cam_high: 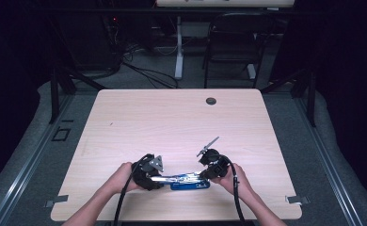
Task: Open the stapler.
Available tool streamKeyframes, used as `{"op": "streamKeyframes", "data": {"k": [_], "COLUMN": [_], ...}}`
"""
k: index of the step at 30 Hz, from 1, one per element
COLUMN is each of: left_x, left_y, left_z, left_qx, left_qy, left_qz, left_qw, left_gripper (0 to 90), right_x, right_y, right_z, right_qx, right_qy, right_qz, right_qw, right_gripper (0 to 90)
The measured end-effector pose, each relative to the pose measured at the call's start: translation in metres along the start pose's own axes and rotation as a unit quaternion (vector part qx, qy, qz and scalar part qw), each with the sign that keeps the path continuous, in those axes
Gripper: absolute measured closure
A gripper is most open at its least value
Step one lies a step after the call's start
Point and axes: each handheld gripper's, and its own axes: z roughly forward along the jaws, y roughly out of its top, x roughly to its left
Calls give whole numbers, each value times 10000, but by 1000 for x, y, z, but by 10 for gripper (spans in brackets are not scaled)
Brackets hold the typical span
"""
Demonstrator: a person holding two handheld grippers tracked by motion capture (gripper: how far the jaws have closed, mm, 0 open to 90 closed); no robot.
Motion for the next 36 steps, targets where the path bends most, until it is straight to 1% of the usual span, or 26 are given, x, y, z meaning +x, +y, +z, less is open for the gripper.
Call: {"op": "streamKeyframes", "data": {"k": [1,7,8,10,11,13,14,15,16,17,19,24,27,29,31,32,33,34,35,36], "left_x": [0,6,6,7,7,8,7,7,7,7,7,8,8,8,9,9,9,9,9,9], "left_y": [0,1,1,1,1,0,0,-1,-1,-1,0,0,0,0,0,0,0,0,0,0], "left_z": [0,0,0,0,0,0,-1,-2,-2,-2,-2,-2,-2,-2,-3,-3,-3,-2,-3,-3], "left_qx": [-8,11,14,15,10,-22,-66,-107,-105,-95,-83,-82,-77,-85,-81,-68,-72,-103,-76,-79], "left_qy": [7,-48,-59,-87,-79,-98,-79,-60,-80,-77,-64,-61,-72,-86,-101,-150,-145,-109,-160,-154], "left_qz": [-8,51,45,56,77,74,95,177,158,168,203,256,278,283,279,273,277,270,272,273], "left_qw": [10000,10000,10000,9999,9999,9999,9999,9998,9998,9998,9997,9996,9996,9995,9995,9995,9995,9995,9995,9995], "left_gripper": [626,622,622,622,622,623,622,625,627,627,628,630,631,631,632,632,632,632,632,632], "right_x": [0,3,3,2,3,2,2,3,4,3,3,6,5,5,3,2,0,-6,-6,-8], "right_y": [0,0,0,0,-1,-1,-1,-1,-1,-1,-2,-1,-2,-3,-4,-5,-6,-9,-9,-10], "right_z": [0,-1,-2,-3,-3,-4,-5,-5,-5,-7,-8,-6,-8,-12,-17,-19,-22,-27,-27,-29], "right_qx": [-13,9,-47,-36,-75,-81,-56,-117,-168,-169,-256,-359,-407,-486,-519,-568,-572,-591,-591,-561], "right_qy": [24,-129,-103,-104,-76,-74,-112,-72,-48,-59,11,14,25,31,13,-30,-38,-24,-24,-71], "right_qz": [16,-96,-65,-99,-72,-102,-154,-138,-144,-203,-207,-314,-374,-408,-438,-446,-443,-430,-430,-422], "right_qw": [10000,9999,9999,9999,9999,9999,9998,9998,9997,9996,9995,9989,9985,9980,9977,9974,9974,9973,9973,9975], "right_gripper": [900,900,900,900,900,900,900,900,900,900,877,851,831,795,727,709,680,631,631,599]}}
